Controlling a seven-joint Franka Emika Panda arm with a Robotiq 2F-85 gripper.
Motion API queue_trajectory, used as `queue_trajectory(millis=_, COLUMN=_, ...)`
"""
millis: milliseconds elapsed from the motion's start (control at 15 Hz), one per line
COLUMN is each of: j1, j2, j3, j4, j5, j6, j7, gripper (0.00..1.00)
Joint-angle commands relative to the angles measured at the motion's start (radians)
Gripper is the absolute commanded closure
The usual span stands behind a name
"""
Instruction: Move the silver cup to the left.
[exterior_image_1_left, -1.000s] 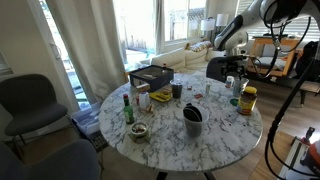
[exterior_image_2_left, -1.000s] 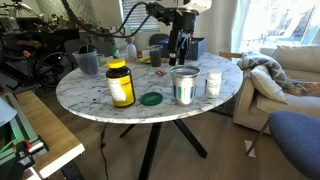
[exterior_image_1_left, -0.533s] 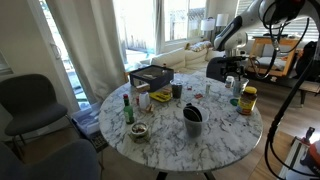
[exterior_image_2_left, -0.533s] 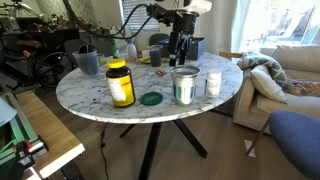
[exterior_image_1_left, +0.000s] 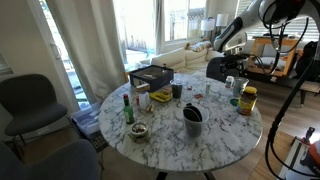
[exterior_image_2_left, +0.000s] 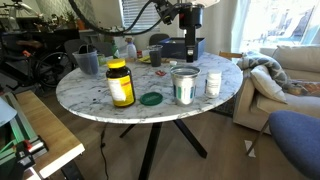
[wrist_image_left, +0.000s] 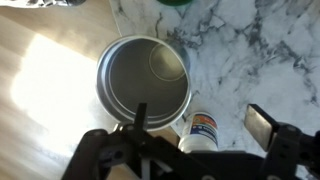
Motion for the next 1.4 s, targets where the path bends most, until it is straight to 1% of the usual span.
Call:
queue_trajectory(millis=0, j1=-0.012, j2=-0.008, j3=0.014, j4=-0.019, j5=-0.001, j6=0.046, j7=-0.103, gripper=0.34)
queue_trajectory(millis=67, j1=-0.011, j2=-0.009, j3=0.013, j4=-0.019, j5=-0.001, j6=0.040, j7=-0.116, gripper=0.42)
queue_trajectory(millis=267, j1=-0.008, j2=-0.012, j3=0.008, j4=-0.018, j5=-0.008, j6=0.020, j7=-0.144, gripper=0.41)
queue_trajectory(millis=333, j1=-0.005, j2=-0.011, j3=0.004, j4=-0.015, j5=-0.012, j6=0.014, j7=-0.140, gripper=0.27)
queue_trajectory(millis=400, j1=-0.004, j2=-0.011, j3=0.003, j4=-0.013, j5=-0.010, j6=0.005, j7=-0.138, gripper=0.23)
queue_trajectory(millis=467, j1=0.000, j2=-0.011, j3=-0.001, j4=-0.013, j5=-0.012, j6=-0.007, j7=-0.125, gripper=0.15)
queue_trajectory(millis=667, j1=0.009, j2=-0.011, j3=-0.009, j4=-0.008, j5=-0.017, j6=-0.078, j7=-0.095, gripper=0.12)
queue_trajectory(millis=733, j1=0.009, j2=-0.012, j3=-0.011, j4=-0.004, j5=-0.018, j6=-0.106, j7=-0.087, gripper=0.19)
queue_trajectory(millis=800, j1=0.007, j2=-0.011, j3=-0.010, j4=-0.003, j5=-0.015, j6=-0.120, j7=-0.084, gripper=0.23)
queue_trajectory(millis=867, j1=0.006, j2=-0.010, j3=-0.010, j4=-0.002, j5=-0.014, j6=-0.124, j7=-0.076, gripper=0.30)
queue_trajectory(millis=933, j1=0.001, j2=-0.009, j3=-0.005, j4=-0.002, j5=-0.011, j6=-0.123, j7=-0.086, gripper=0.29)
queue_trajectory(millis=1000, j1=-0.003, j2=-0.007, j3=-0.001, j4=0.002, j5=-0.003, j6=-0.130, j7=-0.093, gripper=0.48)
queue_trajectory(millis=1267, j1=-0.003, j2=-0.010, j3=0.001, j4=0.002, j5=0.002, j6=-0.155, j7=-0.090, gripper=0.81)
queue_trajectory(millis=1333, j1=-0.004, j2=-0.011, j3=0.002, j4=0.002, j5=0.005, j6=-0.160, j7=-0.089, gripper=0.87)
